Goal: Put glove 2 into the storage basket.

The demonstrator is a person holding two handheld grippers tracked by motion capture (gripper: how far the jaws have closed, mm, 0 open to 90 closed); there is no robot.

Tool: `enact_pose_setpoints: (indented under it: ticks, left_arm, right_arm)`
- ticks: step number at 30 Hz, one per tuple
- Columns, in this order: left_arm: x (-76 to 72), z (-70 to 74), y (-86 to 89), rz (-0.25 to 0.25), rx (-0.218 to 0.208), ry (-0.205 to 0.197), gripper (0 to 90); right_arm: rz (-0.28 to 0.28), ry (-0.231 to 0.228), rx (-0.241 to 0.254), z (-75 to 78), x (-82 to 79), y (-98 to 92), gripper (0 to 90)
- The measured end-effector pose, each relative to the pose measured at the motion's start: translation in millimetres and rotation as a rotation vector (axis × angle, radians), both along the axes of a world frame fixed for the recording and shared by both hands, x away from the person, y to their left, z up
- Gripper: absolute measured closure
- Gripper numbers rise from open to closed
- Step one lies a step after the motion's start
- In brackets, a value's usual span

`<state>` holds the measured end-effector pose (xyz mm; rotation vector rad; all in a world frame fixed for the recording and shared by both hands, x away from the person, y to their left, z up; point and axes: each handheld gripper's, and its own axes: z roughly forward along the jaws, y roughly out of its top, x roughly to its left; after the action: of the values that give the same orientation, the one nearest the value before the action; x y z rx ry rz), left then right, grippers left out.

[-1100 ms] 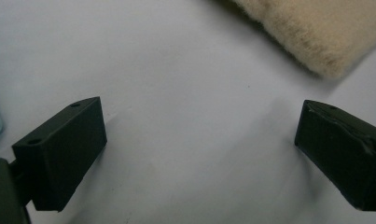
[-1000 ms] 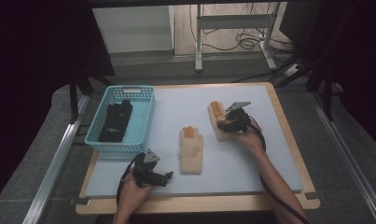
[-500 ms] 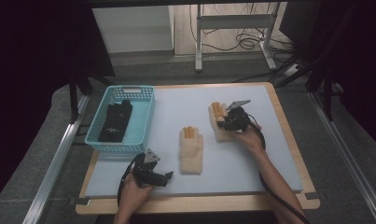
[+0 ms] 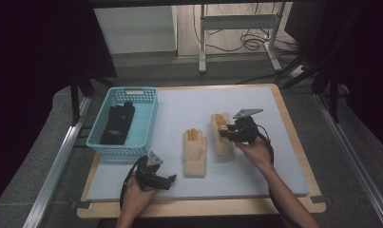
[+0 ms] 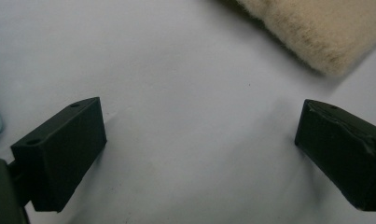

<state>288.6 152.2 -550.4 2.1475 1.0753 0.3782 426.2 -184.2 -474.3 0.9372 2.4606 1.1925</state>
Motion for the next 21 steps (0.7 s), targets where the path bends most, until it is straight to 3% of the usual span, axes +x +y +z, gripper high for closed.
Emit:
enact_pose_setpoints:
  ticks: [2, 6, 9, 14, 15, 16, 19, 21]
  left_arm:
    - [0.0, 0.0, 0.0, 0.000, 0.000, -0.001, 2.4]
    - [0.0, -0.1, 0.1, 0.000, 0.001, -0.003, 2.5]
    - [-0.1, -0.1, 0.1, 0.001, 0.001, -0.003, 2.6]
    - [-0.2, -0.2, -0.1, 0.003, -0.002, -0.004, 2.6]
    - [-0.2, -0.3, -0.3, 0.005, -0.004, -0.005, 2.6]
    - [-0.2, -0.3, -0.3, 0.005, -0.004, -0.005, 2.6]
    - [-0.3, -0.3, -0.3, 0.005, -0.004, -0.005, 2.6]
    - [-0.3, -0.2, -0.1, 0.004, -0.002, -0.004, 2.6]
  right_arm:
    - [0.022, 0.022, 0.038, 6.8, -15.1, 7.4, 60.4]
    - [0.039, 0.022, 0.059, 11.7, -29.1, 19.1, 60.3]
    - [0.067, 0.061, 0.083, 14.0, -43.6, 41.0, 60.3]
    - [0.070, 0.073, 0.076, 12.6, -53.5, 66.4, 60.1]
    - [0.045, 0.067, 0.056, 9.0, -57.5, 78.4, 60.1]
    - [0.045, 0.067, 0.056, 9.0, -57.5, 78.4, 60.1]
    - [0.008, 0.057, 0.017, -1.4, -61.9, 92.7, 59.9]
    - [-0.025, 0.087, 0.004, -14.8, -61.8, 100.5, 58.0]
